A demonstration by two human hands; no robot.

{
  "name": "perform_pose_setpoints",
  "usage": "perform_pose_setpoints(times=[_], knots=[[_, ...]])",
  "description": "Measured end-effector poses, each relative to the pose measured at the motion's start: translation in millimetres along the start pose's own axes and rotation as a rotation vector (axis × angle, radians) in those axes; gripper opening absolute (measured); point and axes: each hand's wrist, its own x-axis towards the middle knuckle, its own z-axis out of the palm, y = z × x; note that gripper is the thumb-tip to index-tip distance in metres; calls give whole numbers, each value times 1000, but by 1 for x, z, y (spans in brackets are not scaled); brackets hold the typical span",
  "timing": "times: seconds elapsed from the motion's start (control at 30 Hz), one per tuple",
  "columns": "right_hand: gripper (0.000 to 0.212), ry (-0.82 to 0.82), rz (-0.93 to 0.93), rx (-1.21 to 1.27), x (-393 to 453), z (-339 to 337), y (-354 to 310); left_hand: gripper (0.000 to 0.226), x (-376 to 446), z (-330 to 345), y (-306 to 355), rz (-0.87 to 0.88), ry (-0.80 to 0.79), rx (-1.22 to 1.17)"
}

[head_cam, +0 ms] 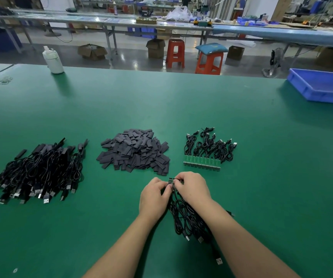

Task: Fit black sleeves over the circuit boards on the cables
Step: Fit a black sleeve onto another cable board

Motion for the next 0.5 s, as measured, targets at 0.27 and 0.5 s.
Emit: perform_pose_setpoints(times=[0.27,0.5], knots=[[23,60,-4,-28,-1,7,-3,20,-1,0,0,14,14,-26],[21,1,-80,-6,6,-5,20,25,1,-4,2,-17,13,-82]])
